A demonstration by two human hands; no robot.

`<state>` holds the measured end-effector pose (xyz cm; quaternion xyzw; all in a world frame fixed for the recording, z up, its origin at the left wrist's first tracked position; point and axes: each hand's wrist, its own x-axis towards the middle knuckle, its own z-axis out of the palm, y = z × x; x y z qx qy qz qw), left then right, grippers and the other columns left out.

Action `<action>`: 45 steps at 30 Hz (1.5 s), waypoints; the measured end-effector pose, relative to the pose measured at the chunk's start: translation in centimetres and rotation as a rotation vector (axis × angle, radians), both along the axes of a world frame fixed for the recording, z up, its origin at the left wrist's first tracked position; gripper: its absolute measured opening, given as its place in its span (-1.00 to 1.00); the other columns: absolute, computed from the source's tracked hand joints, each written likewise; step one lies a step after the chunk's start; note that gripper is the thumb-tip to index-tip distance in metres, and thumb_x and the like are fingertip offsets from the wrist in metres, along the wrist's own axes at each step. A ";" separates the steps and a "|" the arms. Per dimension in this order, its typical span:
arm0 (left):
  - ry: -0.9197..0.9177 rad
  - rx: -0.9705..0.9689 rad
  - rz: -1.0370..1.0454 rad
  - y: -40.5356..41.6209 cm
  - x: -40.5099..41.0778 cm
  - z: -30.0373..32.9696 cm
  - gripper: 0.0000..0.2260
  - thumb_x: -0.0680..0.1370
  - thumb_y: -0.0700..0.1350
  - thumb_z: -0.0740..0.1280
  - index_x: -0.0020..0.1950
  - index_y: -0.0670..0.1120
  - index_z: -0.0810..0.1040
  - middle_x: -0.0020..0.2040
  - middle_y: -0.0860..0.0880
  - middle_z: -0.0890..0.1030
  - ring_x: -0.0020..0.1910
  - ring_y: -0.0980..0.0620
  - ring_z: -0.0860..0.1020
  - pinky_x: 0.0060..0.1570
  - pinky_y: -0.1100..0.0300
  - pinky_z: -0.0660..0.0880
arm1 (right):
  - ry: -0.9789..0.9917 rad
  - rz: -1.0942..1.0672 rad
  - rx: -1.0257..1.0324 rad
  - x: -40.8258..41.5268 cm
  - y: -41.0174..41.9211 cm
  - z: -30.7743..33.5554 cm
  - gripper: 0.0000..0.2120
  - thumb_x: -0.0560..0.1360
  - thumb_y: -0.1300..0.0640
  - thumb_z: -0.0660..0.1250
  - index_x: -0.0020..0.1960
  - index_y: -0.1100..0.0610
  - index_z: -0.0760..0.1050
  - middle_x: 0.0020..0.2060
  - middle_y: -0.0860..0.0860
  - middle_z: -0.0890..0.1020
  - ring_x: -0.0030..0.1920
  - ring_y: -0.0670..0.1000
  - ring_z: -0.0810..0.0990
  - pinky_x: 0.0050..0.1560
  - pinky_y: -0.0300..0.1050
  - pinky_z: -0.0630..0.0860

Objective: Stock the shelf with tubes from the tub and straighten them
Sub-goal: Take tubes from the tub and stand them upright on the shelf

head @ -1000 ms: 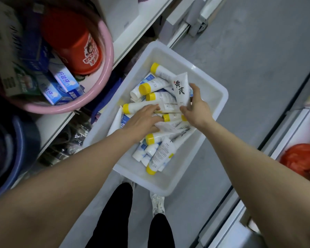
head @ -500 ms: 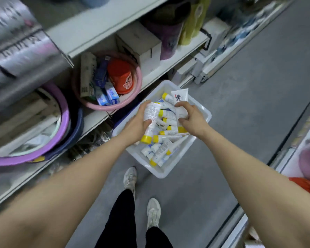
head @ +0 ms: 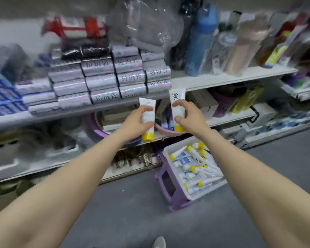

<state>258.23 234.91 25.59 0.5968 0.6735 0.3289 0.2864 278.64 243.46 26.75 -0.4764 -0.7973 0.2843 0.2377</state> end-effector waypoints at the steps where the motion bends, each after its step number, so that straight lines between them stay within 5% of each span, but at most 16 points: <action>1: -0.001 0.030 0.024 -1.1 -1.7 1.1 -0.53 0.44 -0.06 0.36 0.34 -0.03 0.41 0.30 -0.04 0.49 0.23 -0.03 0.47 0.22 0.13 0.39 | 0.010 0.035 0.029 -2.0 -0.7 1.2 -0.59 0.31 0.09 0.31 0.15 -0.10 0.49 -0.05 -0.01 0.47 -0.06 0.05 0.50 0.02 -0.10 0.42; 4: 0.038 0.111 0.090 -4.6 -7.0 4.3 -0.56 0.50 -0.16 0.38 0.37 -0.06 0.39 0.32 0.00 0.46 0.30 0.01 0.42 0.25 0.21 0.32 | 0.028 0.152 0.108 -7.8 -2.7 4.3 -0.60 0.31 0.06 0.28 0.15 -0.13 0.47 -0.02 -0.04 0.49 0.00 0.05 0.49 0.04 -0.06 0.42; 10: 0.100 0.260 0.253 -13.4 -19.0 10.2 -0.57 0.48 -0.14 0.41 0.30 0.10 0.41 0.28 0.08 0.48 0.22 0.02 0.49 0.26 -0.02 0.43 | 0.140 0.316 0.207 -20.2 -8.1 10.1 -0.62 0.34 0.08 0.30 0.15 -0.14 0.46 0.07 -0.02 0.51 0.05 0.01 0.48 0.06 0.04 0.49; 20: 0.219 0.416 0.428 -28.1 -34.0 17.9 -0.56 0.48 -0.18 0.41 0.31 0.11 0.43 0.23 0.01 0.53 0.07 0.03 0.56 0.06 0.11 0.54 | 0.285 0.524 0.350 -38.1 -20.6 17.6 -0.63 0.38 0.08 0.33 0.17 -0.12 0.44 0.04 -0.08 0.49 0.03 0.02 0.53 0.10 0.10 0.54; 27: 0.269 0.501 0.473 -36.6 -40.8 22.0 -0.54 0.48 -0.18 0.41 0.31 0.14 0.42 0.17 0.18 0.51 0.07 -0.05 0.59 0.11 -0.07 0.55 | 0.376 0.597 0.420 -47.3 -26.6 22.9 -0.64 0.41 0.11 0.35 0.19 -0.07 0.46 0.08 0.05 0.50 -0.07 0.04 0.55 -0.08 -0.11 0.55; 31: 0.243 0.575 0.544 -39.3 -44.1 24.5 -0.54 0.48 -0.26 0.41 0.29 0.11 0.43 0.13 0.10 0.53 -0.06 -0.02 0.62 -0.04 0.20 0.59 | 0.409 0.611 0.507 -51.7 -28.0 26.4 -0.70 0.45 0.05 0.32 0.18 -0.07 0.46 0.04 0.05 0.51 -0.09 0.03 0.55 0.00 0.01 0.56; 37: 0.263 0.682 0.621 -40.7 -48.4 27.6 -0.54 0.50 -0.24 0.40 0.33 0.09 0.42 0.20 0.16 0.49 0.01 0.04 0.57 -0.04 0.37 0.53 | 0.454 0.553 0.614 -57.3 -27.2 31.0 -0.76 0.55 0.05 0.21 0.20 -0.02 0.49 0.00 0.04 0.53 -0.08 0.01 0.46 0.03 -0.08 0.42; 42: 0.309 0.749 0.682 -39.5 -52.6 29.7 -0.54 0.49 -0.22 0.41 0.30 0.15 0.42 0.16 0.21 0.49 0.10 0.02 0.56 0.09 0.15 0.54 | 0.456 0.567 0.605 -62.6 -25.2 33.3 -0.73 0.58 0.11 0.11 0.21 -0.02 0.48 0.08 0.09 0.55 0.05 0.07 0.49 0.04 -0.10 0.38; 45: 0.319 0.763 0.678 -37.4 -54.8 31.0 -0.55 0.49 -0.22 0.39 0.29 0.15 0.41 0.12 0.31 0.47 0.06 0.07 0.56 0.01 0.25 0.53 | 0.435 0.588 0.628 -66.1 -23.7 34.2 -0.74 0.57 0.13 0.11 0.19 -0.02 0.47 0.04 0.10 0.54 -0.01 0.08 0.49 -0.01 -0.10 0.38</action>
